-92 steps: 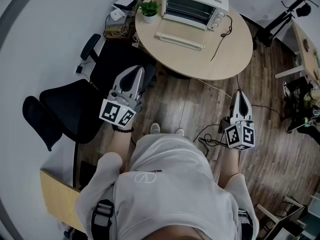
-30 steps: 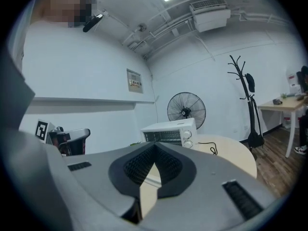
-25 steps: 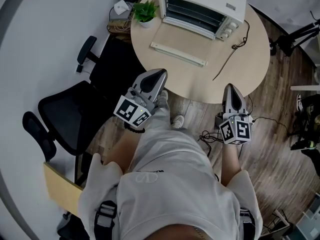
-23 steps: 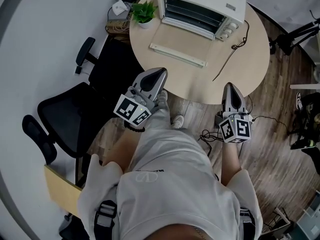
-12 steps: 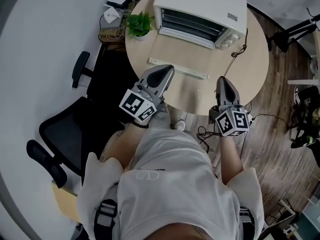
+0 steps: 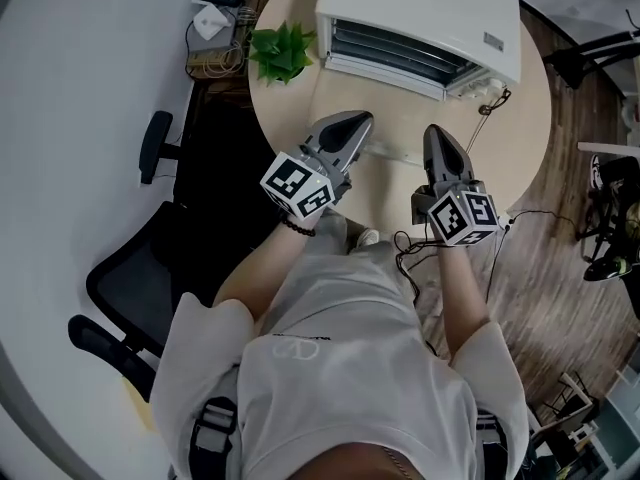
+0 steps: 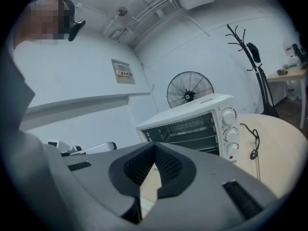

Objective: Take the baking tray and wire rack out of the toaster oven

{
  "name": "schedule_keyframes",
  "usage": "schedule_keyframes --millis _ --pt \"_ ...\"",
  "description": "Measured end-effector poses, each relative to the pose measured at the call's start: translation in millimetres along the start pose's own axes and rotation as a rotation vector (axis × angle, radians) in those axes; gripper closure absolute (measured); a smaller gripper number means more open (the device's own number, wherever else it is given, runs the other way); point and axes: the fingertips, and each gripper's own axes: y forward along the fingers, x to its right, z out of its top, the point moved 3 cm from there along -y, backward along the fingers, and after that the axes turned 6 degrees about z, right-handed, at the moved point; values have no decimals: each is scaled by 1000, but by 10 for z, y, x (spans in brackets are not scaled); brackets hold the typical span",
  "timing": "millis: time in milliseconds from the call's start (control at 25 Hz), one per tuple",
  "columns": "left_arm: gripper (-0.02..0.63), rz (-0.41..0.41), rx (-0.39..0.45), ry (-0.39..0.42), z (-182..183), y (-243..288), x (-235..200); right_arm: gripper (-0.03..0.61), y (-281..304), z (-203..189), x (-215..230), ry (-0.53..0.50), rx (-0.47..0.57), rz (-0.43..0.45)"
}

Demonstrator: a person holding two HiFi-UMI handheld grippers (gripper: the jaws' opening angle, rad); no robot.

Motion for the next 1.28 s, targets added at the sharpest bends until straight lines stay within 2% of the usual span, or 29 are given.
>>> schedule_keyframes --millis 160,320,600,640,760,920,1120,1280 --pt "612 21 -17 -67 -179 234 -225 583 275 -61 163 50 -1 -9" --pt "611 73 -9 -180 -339 456 -475 583 497 -135 374 138 2 -9" --pt "589 117 -21 -301 -630 871 -780 581 856 -276 782 316 15 11" --pt "584 120 -27 -313 -680 941 -812 530 913 -286 846 346 19 19" --pt "559 134 -34 -350 -810 1136 -919 517 1071 -315 1030 411 31 29" --pt "520 176 -12 -450 -937 1320 -1115 517 1221 -403 1251 486 41 20" --pt "518 230 34 -560 -1019 1511 -1400 517 1397 -468 1517 607 81 0" --pt "515 242 47 -593 -1060 1662 -1509 517 1485 -496 1657 685 119 -16"
